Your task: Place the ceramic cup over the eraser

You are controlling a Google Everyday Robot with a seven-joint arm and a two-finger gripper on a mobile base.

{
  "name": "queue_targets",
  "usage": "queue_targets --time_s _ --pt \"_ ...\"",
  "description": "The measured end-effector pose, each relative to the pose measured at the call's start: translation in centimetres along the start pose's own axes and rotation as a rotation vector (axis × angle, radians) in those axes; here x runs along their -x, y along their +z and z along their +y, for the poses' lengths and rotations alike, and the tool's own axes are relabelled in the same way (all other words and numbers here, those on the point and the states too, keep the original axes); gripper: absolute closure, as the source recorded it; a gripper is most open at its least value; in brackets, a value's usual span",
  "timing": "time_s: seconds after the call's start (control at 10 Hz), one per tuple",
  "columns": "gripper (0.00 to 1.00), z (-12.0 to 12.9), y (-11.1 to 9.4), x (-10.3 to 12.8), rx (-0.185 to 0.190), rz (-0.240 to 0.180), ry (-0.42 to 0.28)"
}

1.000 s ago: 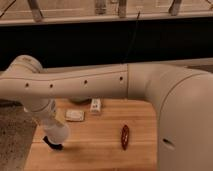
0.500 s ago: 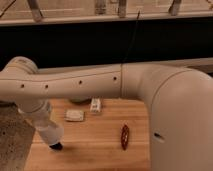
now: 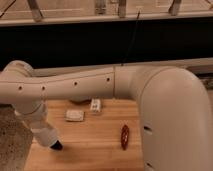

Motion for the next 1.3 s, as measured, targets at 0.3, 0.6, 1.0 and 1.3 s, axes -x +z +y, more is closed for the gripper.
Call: queue_targets --time_s 0.3,0.6,1.0,1.3 --pt "0.98 -0.3 1.0 -0.2 -0.006 -0.001 -0.009" --pt "0.98 -0.1 3.5 -0.6 -0.030 -0.025 0.001" --pt "0.98 -0.3 6.9 -0.7 -0.024 -0.068 0.017" --pt "0.85 -0.2 9.0 -0.9 -0.005 -0.078 0.020"
